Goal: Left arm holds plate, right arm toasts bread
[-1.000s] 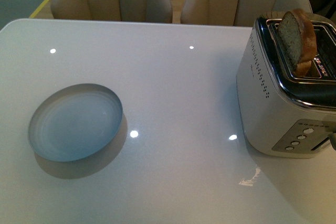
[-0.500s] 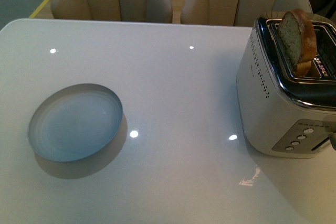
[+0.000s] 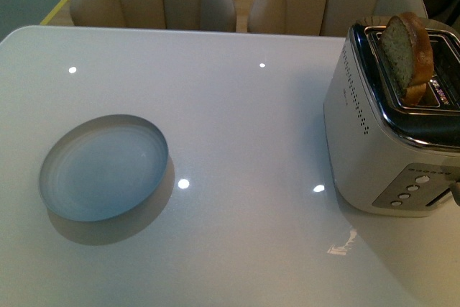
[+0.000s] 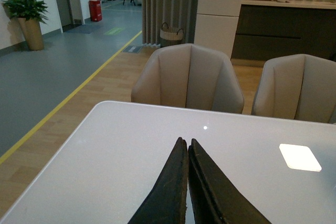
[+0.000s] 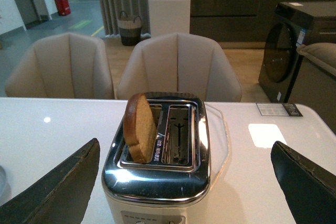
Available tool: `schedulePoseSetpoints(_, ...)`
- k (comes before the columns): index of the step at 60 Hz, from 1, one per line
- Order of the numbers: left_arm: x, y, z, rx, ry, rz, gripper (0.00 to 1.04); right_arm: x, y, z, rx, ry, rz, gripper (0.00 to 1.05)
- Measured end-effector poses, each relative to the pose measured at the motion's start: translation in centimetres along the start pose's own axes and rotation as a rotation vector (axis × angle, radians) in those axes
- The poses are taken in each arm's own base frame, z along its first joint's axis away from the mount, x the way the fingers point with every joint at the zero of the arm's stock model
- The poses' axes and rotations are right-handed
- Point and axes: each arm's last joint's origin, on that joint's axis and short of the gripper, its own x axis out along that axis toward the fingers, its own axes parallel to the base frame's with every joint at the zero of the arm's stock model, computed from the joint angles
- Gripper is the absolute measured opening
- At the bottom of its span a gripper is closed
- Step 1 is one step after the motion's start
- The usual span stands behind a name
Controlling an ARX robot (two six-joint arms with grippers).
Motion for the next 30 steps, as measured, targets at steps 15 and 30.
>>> schedulePoseSetpoints(15,0.0,0.0,0.0,0.0,0.0,0.0,0.06,0.0,0.0,0.0,0.0,0.0,0.0,0.96)
schedulePoseSetpoints(30,0.0,0.0,0.0,0.0,0.0,0.0,0.51,0.0,0.0,0.0,0.0,0.0,0.0,0.96)
